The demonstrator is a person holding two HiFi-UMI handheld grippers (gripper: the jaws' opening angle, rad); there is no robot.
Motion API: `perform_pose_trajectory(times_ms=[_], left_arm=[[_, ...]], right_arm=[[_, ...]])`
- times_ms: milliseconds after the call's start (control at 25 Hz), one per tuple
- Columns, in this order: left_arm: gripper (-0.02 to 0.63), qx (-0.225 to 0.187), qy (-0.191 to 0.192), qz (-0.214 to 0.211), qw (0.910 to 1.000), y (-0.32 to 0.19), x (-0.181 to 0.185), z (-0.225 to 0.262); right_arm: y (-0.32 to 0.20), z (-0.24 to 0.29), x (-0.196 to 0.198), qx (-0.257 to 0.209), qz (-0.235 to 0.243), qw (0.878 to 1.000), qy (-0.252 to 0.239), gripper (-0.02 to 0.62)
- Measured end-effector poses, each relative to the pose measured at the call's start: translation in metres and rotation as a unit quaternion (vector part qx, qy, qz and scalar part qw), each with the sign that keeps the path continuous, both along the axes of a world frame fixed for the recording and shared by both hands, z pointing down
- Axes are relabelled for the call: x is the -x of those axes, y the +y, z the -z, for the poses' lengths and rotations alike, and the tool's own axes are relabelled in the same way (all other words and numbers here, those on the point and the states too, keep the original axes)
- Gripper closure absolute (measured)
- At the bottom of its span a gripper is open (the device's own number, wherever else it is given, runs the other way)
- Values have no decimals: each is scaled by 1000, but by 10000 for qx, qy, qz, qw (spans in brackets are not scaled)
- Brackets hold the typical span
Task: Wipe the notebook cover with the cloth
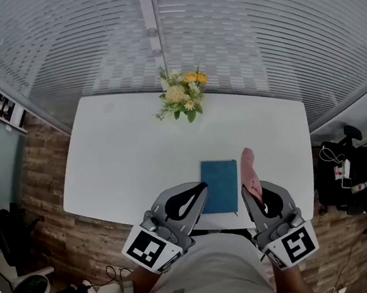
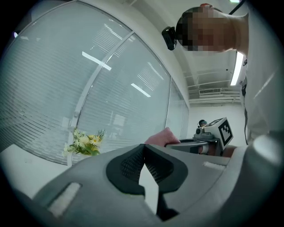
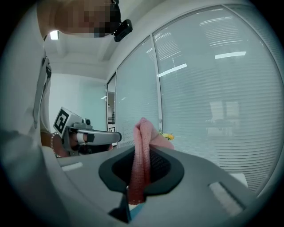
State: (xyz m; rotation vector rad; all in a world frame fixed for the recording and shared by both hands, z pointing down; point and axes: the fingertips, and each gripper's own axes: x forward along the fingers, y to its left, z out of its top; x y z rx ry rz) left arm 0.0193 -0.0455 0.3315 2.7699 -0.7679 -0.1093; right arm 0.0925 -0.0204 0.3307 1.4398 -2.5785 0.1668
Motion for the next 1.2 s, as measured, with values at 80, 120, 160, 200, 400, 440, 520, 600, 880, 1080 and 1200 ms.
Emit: perform_pose_trajectory(times_ms=[80, 120, 160, 200, 400, 440, 520, 600, 880, 1080, 1200], left_arm=[[604, 17, 51, 11, 10000, 1, 1, 3], [604, 28, 70, 19, 10000, 1, 1, 3], [604, 33, 78, 27, 10000, 2, 1, 3], [604, 32, 79, 30, 10000, 2, 1, 3], [604, 12, 58, -2, 10000, 6, -1, 4], [604, 7, 55, -9, 10000, 7, -1, 4], [604, -12, 48, -22, 10000, 9, -1, 4], [604, -10, 37, -43, 10000, 10, -2, 3], [604, -16, 36, -38, 10000, 12, -2, 5], [604, 1, 37, -47, 10000, 11, -2, 3], [604, 31, 5, -43, 10000, 11, -1, 1]], right_arm=[[2, 3, 0, -19, -5, 10000, -2, 575], [3, 5, 0, -38, -16, 10000, 1, 575], [3, 6, 0, -57, -28, 10000, 3, 575], [4, 7, 0, -68, -37, 10000, 0, 575], [6, 7, -1, -69, -60, 10000, -26, 575], [6, 8, -1, -78, -63, 9999, -31, 575], [7, 9, 0, -105, -57, 9999, -34, 575], [8, 9, 0, -108, -47, 9999, -36, 575], [11, 10, -2, -110, -73, 9999, -60, 575], [9, 11, -1, -130, -75, 9999, -59, 575], [8, 11, 0, -133, -63, 9999, -53, 575]])
